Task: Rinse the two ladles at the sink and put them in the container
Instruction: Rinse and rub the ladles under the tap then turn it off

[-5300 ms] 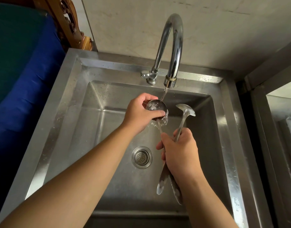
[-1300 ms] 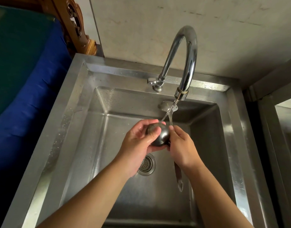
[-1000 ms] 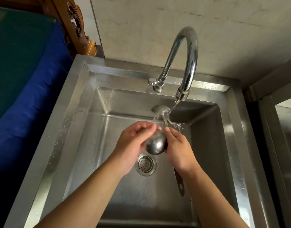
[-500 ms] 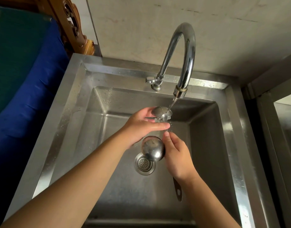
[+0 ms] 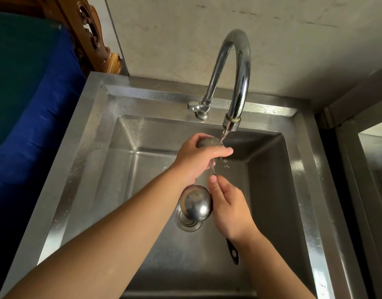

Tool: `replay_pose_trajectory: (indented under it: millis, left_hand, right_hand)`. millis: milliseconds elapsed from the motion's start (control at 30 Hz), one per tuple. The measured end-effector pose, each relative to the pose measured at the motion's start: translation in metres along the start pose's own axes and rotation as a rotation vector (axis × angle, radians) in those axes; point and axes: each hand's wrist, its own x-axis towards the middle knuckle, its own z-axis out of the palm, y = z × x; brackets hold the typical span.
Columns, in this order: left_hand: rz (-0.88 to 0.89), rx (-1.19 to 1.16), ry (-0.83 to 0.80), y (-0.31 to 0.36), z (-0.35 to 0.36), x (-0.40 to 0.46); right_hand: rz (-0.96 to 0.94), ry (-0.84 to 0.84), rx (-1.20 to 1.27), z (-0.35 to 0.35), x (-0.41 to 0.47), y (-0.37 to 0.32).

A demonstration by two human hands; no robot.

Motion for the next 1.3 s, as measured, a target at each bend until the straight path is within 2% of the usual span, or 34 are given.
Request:
replay_pose_trajectory:
  millis: [133,333,567,667,767,967,1100,1200,1300]
  left_hand:
    - [-0.096,-0.174,-0.018,0.01,0.009,0.003]
    - [-0.321,-0.226,-0.069,0.024,0.009,0.009]
    - [-0.443,-0.196,-0.107,0.032,0.0,0.015]
    - [-0.416,-0.265,-0.057,0.024,-0.005,0.02]
    - [-0.329,-0.261,0.003,0.019,-0.008,0.018]
    - [-0.029,-0.061,-0.135,0.007,-0.009,-0.002]
    - [-0.003,-0.111,-0.099,0.002,-0.005,-0.004]
    - [-0.011,-0.016,-0.007,0.006,-0.006,-0.005]
    - [-0.019,-0.005,0.003,0.009,-0.007,-0.007]
  right_hand:
    - [0.005,-0.026,0.082,0.001,0.003,0.004]
    - [0.033,-0.107,0.224,0.0,0.001,0.01]
    - [0.114,-0.208,0.529,0.002,-0.001,0.006]
    - [0.151,-0.234,0.632,0.0,0.0,0.0]
    - [0.142,-0.212,0.613,-0.005,0.003,-0.005]
    - [0.095,-0.143,0.538,-0.007,0.01,-0.007]
    - [0.12,-0.161,0.536,-0.001,0.01,-0.009]
    - [0.102,-0.17,0.488,0.005,0.009,-0.009]
    - [0.089,-0.154,0.427,0.005,0.009,-0.011]
